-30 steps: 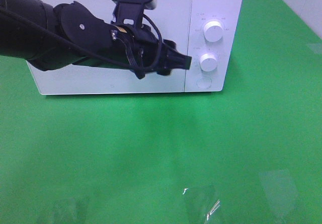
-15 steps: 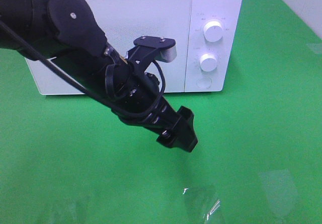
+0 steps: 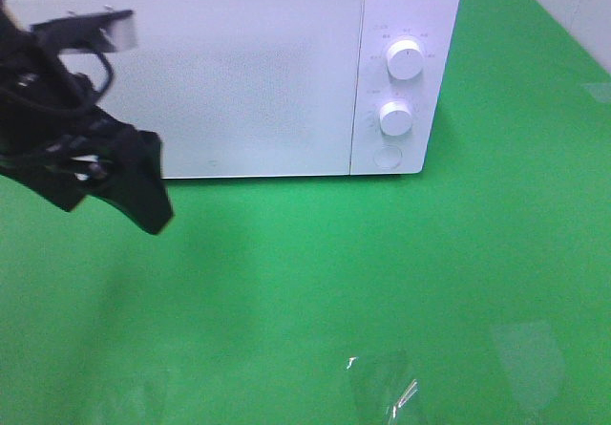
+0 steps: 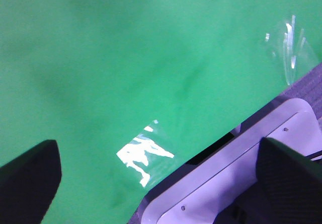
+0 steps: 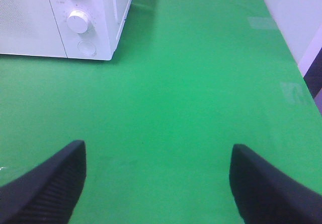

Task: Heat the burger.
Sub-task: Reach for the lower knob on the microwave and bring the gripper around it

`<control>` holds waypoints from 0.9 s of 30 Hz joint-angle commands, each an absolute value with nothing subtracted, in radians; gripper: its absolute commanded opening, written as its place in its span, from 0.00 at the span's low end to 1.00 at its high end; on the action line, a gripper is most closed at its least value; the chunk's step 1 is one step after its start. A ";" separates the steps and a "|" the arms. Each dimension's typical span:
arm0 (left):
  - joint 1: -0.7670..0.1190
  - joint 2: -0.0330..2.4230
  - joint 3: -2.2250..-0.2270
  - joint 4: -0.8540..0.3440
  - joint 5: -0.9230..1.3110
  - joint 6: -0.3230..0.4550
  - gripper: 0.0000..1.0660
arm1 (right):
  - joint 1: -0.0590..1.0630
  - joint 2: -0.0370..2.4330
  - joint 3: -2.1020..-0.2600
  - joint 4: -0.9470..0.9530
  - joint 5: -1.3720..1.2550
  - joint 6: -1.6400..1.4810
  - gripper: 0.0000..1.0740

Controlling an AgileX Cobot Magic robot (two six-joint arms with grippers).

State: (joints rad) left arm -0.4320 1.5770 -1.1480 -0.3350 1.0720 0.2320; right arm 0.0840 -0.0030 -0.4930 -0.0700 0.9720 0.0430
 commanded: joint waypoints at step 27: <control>0.052 0.764 -0.768 -0.072 1.179 0.086 0.92 | 0.080 -0.032 -0.491 -0.066 0.962 0.041 0.70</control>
State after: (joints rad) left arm 0.0480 0.7770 -0.7790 -0.0710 1.1970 0.0930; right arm 0.0840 -0.0030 -0.4930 -0.0700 0.9710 0.0430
